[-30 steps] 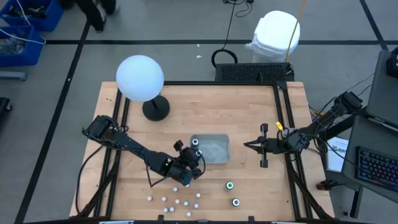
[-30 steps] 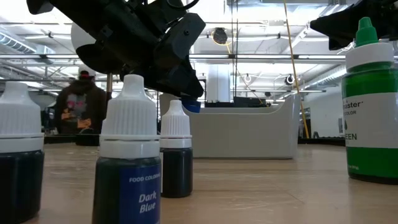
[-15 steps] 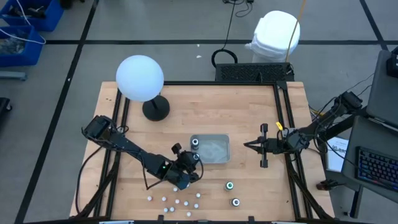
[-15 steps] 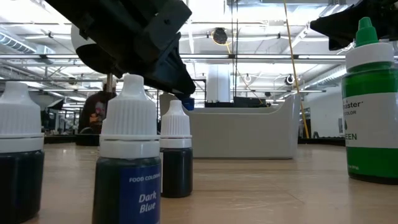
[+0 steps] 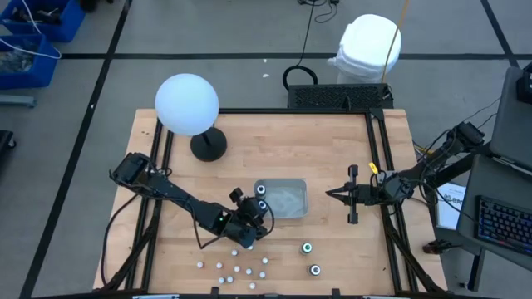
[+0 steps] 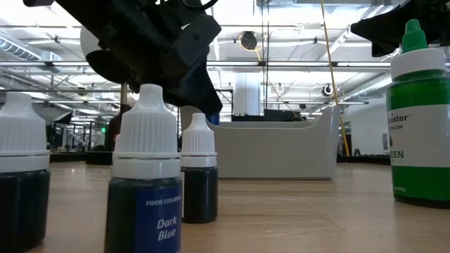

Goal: Pick & Place food coloring
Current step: Put the large blue food coloring bottle into the gray bin, then put the large purple food coloring bottle into the gray bin

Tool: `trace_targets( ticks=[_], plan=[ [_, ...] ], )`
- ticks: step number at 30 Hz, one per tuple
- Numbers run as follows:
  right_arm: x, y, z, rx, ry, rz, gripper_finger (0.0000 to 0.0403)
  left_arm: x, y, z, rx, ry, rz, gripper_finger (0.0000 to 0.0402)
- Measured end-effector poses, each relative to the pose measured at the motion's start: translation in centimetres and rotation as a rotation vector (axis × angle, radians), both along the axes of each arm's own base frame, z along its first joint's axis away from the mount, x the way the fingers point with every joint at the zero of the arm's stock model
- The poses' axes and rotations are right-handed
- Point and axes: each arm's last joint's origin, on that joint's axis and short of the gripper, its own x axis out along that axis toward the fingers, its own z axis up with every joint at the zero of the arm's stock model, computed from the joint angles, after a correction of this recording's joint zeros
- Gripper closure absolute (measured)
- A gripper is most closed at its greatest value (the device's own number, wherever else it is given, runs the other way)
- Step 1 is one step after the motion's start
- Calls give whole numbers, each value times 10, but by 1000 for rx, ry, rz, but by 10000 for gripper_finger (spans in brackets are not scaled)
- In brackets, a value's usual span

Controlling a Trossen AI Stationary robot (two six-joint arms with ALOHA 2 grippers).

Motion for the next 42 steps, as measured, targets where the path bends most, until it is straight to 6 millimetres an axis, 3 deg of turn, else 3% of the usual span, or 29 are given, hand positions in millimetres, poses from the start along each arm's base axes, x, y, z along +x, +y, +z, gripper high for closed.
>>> trace_targets(
  ticks=[7, 16, 23, 28, 32, 35, 42],
  plan=[
    [0, 0, 0, 3, 0, 0, 403, 0, 0, 0, 10, 7, -9, 146],
    [0, 0, 0, 4, 0, 0, 403, -1, -1, 4, 45, 19, -44, 111],
    [0, 0, 0, 2, 2, 0, 403, -9, -5, 39, 73, -39, -110, 103],
    [0, 0, -1, 8, 5, 0, 403, -36, -1, 80, 75, -54, -119, 107],
    [0, 0, -1, 8, 10, 0, 403, -71, 3, 103, 191, -49, -95, 149],
    [0, 0, -2, 3, 17, 0, 403, -96, 10, 101, 167, -79, -111, 208],
    [0, 0, -3, 0, 28, 0, 403, -129, 28, 43, -26, -230, -237, 384]
  ],
)
